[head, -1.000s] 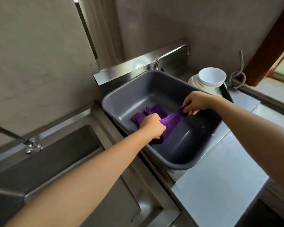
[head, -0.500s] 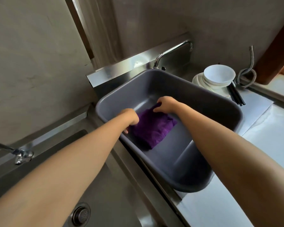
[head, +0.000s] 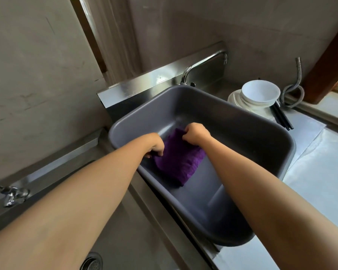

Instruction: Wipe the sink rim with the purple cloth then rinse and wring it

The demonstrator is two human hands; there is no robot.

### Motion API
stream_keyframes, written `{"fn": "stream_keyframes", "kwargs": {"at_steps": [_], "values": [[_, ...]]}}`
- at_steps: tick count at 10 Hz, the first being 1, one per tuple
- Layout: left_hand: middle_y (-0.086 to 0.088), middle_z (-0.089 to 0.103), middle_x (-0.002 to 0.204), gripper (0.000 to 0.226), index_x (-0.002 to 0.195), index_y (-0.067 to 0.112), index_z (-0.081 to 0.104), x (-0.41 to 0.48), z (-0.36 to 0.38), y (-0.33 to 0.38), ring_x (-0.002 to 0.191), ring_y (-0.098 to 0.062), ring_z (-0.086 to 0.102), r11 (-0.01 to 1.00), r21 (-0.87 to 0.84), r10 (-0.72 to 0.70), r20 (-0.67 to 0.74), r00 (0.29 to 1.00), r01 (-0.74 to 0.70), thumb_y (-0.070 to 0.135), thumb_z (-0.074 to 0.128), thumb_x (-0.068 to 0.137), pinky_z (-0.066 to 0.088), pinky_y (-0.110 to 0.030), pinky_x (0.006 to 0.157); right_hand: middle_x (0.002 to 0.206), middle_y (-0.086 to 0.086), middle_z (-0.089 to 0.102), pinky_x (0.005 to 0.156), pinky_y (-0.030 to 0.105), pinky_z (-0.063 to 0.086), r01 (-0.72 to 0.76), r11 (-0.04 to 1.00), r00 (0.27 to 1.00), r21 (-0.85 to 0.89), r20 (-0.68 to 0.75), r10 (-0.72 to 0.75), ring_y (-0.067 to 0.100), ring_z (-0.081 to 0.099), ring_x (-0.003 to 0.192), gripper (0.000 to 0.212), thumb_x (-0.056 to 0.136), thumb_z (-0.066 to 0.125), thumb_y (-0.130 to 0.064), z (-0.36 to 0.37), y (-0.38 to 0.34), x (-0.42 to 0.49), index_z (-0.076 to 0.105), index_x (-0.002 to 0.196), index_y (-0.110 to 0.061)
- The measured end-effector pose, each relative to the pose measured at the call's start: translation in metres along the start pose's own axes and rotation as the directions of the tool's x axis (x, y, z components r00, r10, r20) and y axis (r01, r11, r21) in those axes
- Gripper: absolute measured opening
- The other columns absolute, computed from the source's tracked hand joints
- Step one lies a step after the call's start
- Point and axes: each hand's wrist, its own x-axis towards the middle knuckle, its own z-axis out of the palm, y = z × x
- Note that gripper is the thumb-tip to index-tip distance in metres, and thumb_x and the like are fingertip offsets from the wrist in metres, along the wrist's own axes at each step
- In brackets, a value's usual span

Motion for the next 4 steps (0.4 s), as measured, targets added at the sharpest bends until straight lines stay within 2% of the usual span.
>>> {"fn": "stream_keyframes", "kwargs": {"at_steps": [1,2,3,4], "values": [[-0.02,0.061,0.103,0.033,0.112,-0.005,0.053,-0.003,-0.006,-0.002,0.053,-0.022,0.052,0.988,0.152,0.005,-0.016,1.0,-0.003,0.015,0.062,0.088,0.05,-0.031,0.053,0.11,0.013,0.064,0.078,0.032,0.046,0.019,1.0,1.0,0.006,-0.024,-0.019,0.033,0.057,0.102,0.021,0.078,0.059,-0.02,-0.002,0.001,0.005,0.065,0.097,-0.013],[-0.017,0.061,0.087,0.024,0.104,-0.002,0.057,-0.01,-0.011,-0.002,0.051,-0.022,0.052,0.951,0.309,0.035,-0.059,0.998,-0.015,0.017,0.056,0.09,0.051,-0.031,0.055,0.122,0.016,0.057,0.086,0.034,0.045,0.055,0.992,0.995,-0.113,0.088,-0.045,0.034,0.052,0.112,0.036,0.082,0.061,-0.028,-0.002,-0.004,0.003,0.061,0.112,-0.009],[-0.011,0.055,0.071,0.019,0.097,0.003,0.06,-0.019,-0.024,-0.002,0.052,-0.022,0.051,0.93,0.362,0.107,-0.091,0.99,-0.067,0.02,0.054,0.09,0.046,-0.028,0.049,0.122,0.016,0.055,0.079,0.031,0.045,0.091,0.973,0.981,-0.211,0.185,-0.051,0.033,0.054,0.109,0.042,0.083,0.061,-0.031,-0.025,-0.018,-0.013,0.059,0.117,-0.007],[-0.008,0.054,0.079,0.034,0.116,0.001,0.055,-0.035,-0.038,0.0,0.061,-0.02,0.053,0.963,0.243,0.117,0.004,0.993,-0.114,0.025,0.053,0.092,0.047,-0.028,0.055,0.112,0.01,0.06,0.06,0.029,0.047,0.088,0.974,0.918,-0.21,0.397,0.002,0.028,0.059,0.097,0.045,0.087,0.061,-0.031,-0.059,-0.033,-0.037,0.057,0.123,-0.005]]}}
